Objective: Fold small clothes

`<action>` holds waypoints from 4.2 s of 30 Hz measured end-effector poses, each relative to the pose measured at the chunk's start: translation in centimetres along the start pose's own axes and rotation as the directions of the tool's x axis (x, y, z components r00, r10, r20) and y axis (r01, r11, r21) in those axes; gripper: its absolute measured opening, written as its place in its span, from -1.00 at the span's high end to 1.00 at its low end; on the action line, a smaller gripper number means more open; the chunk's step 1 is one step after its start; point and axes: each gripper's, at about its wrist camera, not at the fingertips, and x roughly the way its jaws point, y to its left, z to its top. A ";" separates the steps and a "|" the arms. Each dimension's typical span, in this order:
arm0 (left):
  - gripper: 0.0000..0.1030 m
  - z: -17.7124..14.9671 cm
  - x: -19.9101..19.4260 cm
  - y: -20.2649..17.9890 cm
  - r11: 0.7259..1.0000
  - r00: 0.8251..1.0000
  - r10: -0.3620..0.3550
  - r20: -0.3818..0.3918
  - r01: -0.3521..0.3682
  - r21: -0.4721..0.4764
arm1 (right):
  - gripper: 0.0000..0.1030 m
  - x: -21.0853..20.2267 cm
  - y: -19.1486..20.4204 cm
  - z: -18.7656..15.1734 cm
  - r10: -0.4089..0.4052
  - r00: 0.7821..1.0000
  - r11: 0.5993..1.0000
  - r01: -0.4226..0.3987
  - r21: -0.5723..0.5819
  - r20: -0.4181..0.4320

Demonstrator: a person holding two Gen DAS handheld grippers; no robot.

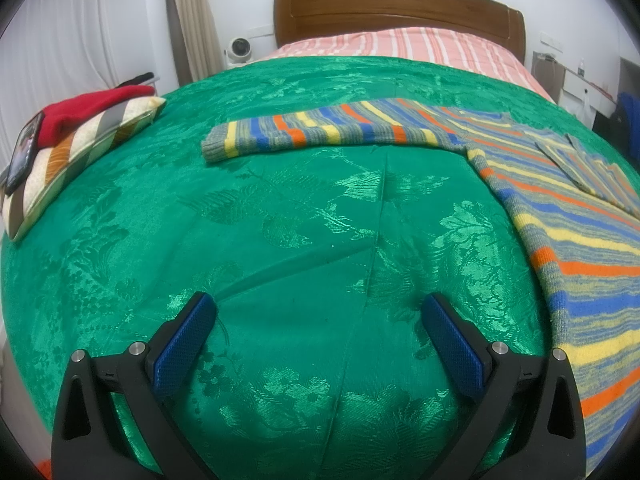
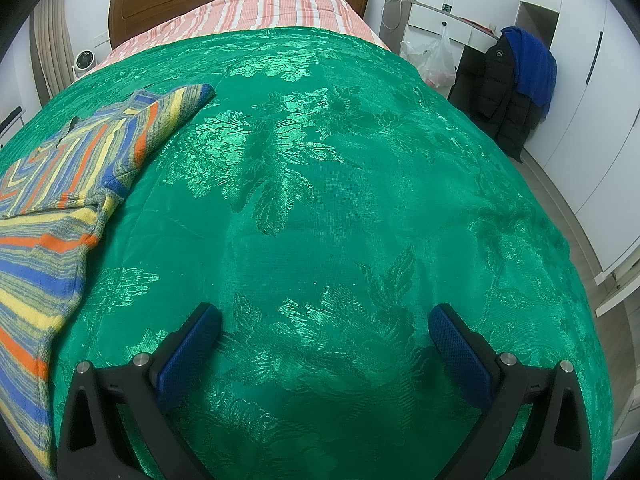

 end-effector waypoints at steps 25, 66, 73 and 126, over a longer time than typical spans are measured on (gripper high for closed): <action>-0.99 0.0 0.0 -0.1 1.000 1.000 0.000 -0.003 0.000 0.000 | -1.00 0.0 0.0 0.0 -0.001 1.000 1.000 0.001 0.001 -0.003; -0.51 16.8 -0.3 -24.4 0.820 0.841 -0.469 -0.269 0.528 0.220 | -1.00 0.0 0.1 0.0 -0.002 1.000 1.000 0.002 0.002 -0.004; -0.76 17.9 1.4 -15.3 0.910 0.901 -0.406 -0.153 0.414 0.024 | -1.00 0.0 0.1 0.0 -0.002 1.000 1.000 0.002 0.002 -0.004; -0.99 -0.2 0.6 0.3 0.995 0.996 -0.091 -0.006 0.091 0.048 | -1.00 0.3 -0.1 -0.4 0.026 0.999 0.999 -0.027 0.024 0.038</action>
